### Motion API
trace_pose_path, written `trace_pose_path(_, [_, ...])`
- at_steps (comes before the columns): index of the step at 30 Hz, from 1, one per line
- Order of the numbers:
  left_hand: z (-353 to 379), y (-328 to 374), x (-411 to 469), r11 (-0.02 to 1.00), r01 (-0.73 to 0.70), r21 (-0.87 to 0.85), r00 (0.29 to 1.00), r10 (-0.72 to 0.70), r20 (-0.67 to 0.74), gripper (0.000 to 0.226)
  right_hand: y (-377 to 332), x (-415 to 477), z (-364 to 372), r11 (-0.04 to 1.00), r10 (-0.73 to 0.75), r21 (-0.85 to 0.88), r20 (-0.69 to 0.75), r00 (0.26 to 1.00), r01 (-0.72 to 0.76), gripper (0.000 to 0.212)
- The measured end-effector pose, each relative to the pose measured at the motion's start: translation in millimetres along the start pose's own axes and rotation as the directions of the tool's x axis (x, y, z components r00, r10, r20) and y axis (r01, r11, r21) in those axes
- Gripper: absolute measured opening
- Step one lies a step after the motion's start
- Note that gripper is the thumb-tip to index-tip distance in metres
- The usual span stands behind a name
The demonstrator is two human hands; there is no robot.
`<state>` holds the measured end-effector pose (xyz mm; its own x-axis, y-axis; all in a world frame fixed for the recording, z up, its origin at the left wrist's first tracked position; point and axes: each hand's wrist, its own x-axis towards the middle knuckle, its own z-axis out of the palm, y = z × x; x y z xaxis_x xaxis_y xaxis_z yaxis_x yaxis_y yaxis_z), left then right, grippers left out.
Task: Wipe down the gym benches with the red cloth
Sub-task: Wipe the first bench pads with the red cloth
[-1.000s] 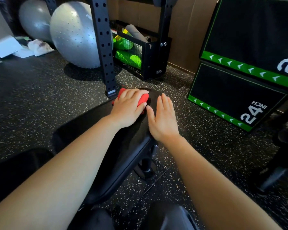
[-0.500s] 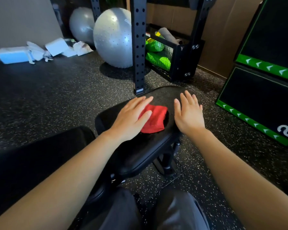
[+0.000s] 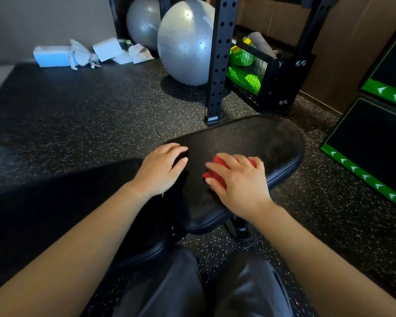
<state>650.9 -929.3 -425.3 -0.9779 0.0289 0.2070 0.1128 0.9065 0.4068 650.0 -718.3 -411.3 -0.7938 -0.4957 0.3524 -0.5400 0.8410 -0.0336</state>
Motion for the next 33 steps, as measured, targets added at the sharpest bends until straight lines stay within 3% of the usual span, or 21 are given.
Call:
trace_pose_path(7, [10.0,-27.5,-31.2,1.0,0.027,0.006,0.997,-0.026,-0.076,0.042,-14.1,-5.0,11.5,0.999,-0.051,-0.013,-0.007,0.999,0.051,0.051])
trace_pose_path(10, [13.9,-30.2,-36.7,1.0,0.022,0.003,0.993,-0.021,-0.119,0.04,-24.4,-3.6,18.5,0.993,0.116,-0.024,-0.03,0.993,-0.116,0.059])
trace_pose_path(13, [13.2,-29.7,-39.3,0.999,0.031,-0.021,0.991,-0.034,-0.13,0.038,-36.0,-22.3,18.1,0.974,0.222,-0.023,-0.111,0.969,-0.226,0.05])
trace_pose_path(18, [15.3,-24.0,-42.9,0.999,0.054,0.007,0.984,-0.052,-0.171,0.036,-63.9,-51.8,23.6,0.996,0.067,0.061,-0.144,0.987,-0.059,0.046])
trace_pose_path(26, [13.4,-26.9,-43.5,0.997,0.061,-0.039,0.984,-0.067,-0.163,0.036,-53.1,-46.6,26.6,0.997,-0.079,0.01,-0.168,0.983,0.081,0.044])
trace_pose_path(33, [7.3,-19.9,-39.1,0.999,0.042,0.005,0.992,-0.041,-0.116,0.036,24.1,-17.8,8.5,0.965,0.262,0.04,-0.193,0.946,-0.259,0.047])
